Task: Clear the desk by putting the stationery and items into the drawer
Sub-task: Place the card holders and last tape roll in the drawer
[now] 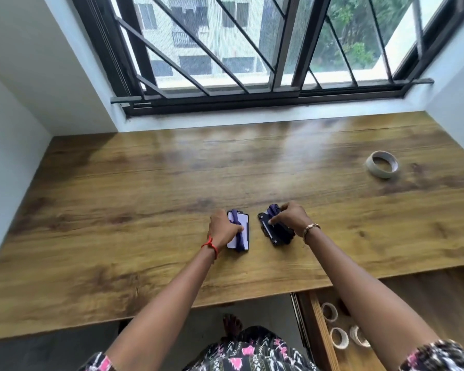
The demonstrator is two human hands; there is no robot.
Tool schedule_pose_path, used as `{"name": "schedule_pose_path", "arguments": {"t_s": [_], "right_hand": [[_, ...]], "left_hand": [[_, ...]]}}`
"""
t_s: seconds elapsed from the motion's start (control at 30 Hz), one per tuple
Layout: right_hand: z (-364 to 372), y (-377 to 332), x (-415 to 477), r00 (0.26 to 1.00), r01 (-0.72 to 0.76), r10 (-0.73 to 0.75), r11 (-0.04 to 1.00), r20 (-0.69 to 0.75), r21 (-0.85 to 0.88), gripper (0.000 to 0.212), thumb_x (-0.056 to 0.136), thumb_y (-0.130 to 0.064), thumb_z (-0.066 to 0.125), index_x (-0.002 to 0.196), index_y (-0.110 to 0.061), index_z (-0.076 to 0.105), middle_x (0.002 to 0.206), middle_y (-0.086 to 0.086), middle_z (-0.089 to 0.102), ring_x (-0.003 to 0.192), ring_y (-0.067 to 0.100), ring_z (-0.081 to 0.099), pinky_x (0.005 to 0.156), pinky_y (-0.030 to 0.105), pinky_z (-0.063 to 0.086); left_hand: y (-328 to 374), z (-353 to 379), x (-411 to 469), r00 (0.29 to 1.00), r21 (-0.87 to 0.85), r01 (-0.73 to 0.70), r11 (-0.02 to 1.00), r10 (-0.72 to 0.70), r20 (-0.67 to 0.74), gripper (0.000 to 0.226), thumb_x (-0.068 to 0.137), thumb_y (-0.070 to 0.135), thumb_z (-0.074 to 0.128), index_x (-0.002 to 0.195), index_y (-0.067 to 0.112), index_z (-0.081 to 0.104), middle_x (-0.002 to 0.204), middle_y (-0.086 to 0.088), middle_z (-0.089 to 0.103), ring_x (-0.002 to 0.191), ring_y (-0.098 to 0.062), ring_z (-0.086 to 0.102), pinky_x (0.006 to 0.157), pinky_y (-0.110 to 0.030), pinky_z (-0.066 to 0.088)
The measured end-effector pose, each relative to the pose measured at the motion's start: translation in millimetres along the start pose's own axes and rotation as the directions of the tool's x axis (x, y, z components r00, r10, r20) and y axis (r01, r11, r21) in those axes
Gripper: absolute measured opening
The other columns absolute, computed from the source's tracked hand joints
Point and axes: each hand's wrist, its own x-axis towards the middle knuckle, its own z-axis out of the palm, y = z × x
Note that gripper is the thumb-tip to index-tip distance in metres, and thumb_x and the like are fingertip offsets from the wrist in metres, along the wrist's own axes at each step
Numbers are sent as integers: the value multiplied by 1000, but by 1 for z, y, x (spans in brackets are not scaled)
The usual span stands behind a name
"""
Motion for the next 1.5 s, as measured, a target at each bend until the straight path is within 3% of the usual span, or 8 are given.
{"name": "schedule_pose_path", "arguments": {"t_s": [0.2, 0.53, 0.77, 0.97, 1.07, 1.2, 1.4, 1.5], "right_hand": [[-4, 15, -25, 998, 14, -1, 974, -56, 224, 24, 64, -2, 81, 79, -6, 62, 75, 5, 59, 71, 18, 54, 53, 24, 38], [26, 88, -128, 991, 33, 26, 903, -130, 429, 60, 69, -7, 79, 122, 2, 53, 114, 8, 59, 107, 24, 57, 88, 32, 50], [37, 160, -211, 989, 50, 14, 905, -148, 422, 43, 69, -3, 78, 109, -1, 63, 96, 8, 65, 88, 18, 61, 70, 20, 47], [10, 219, -249, 977, 18, 74, 906, -200, 423, 22, 69, 1, 77, 67, -13, 60, 62, -5, 51, 60, 9, 49, 43, 12, 36], [-11, 242, -257, 974, -11, 112, 888, -195, 459, 17, 71, 7, 72, 77, -6, 63, 63, -3, 54, 53, 4, 52, 40, 9, 38], [-40, 276, -259, 961, -25, 147, 889, -233, 456, 36, 71, 4, 75, 104, -1, 63, 86, 5, 64, 75, 15, 59, 54, 15, 46], [-88, 345, -233, 960, -110, 211, 889, -183, 444, 43, 66, 0, 79, 107, 0, 64, 107, 14, 67, 93, 26, 65, 83, 39, 54], [-122, 367, -214, 975, -130, 190, 908, -116, 398, 33, 68, 2, 77, 99, 1, 66, 104, 16, 68, 84, 22, 62, 72, 32, 52]], "left_hand": [[-17, -3, -26, 999, -114, -36, 993, 33, -24, 30, 69, 6, 75, 78, 7, 46, 91, -17, 61, 79, -25, 55, 58, -27, 36], [-71, 24, -143, 997, -325, -77, 943, 70, -34, 30, 70, 6, 77, 91, 5, 56, 94, -12, 65, 84, -23, 61, 72, -36, 48], [-99, 63, -217, 995, -369, -63, 927, 88, 51, 29, 58, 7, 82, 76, 14, 61, 84, -8, 69, 80, -21, 65, 77, -41, 54], [-87, 97, -248, 970, -384, -51, 922, 137, 199, 27, 59, 1, 82, 68, 17, 62, 80, -12, 69, 75, -22, 63, 69, -40, 52], [-71, 115, -257, 957, -391, -45, 919, 152, 247, 25, 60, 1, 81, 69, 15, 64, 87, -17, 70, 79, -26, 65, 74, -46, 54], [-47, 148, -265, 952, -411, -34, 911, 155, 263, 25, 63, 2, 81, 80, 7, 64, 91, -17, 71, 85, -27, 68, 78, -44, 55], [-7, 220, -272, 939, -444, -1, 896, 154, 309, 27, 75, 5, 73, 99, 5, 59, 96, -12, 68, 88, -23, 66, 76, -35, 53], [12, 263, -272, 944, -423, 30, 906, 114, 310, 27, 80, 5, 68, 104, 2, 56, 98, -14, 66, 87, -21, 64, 68, -27, 50]]}}
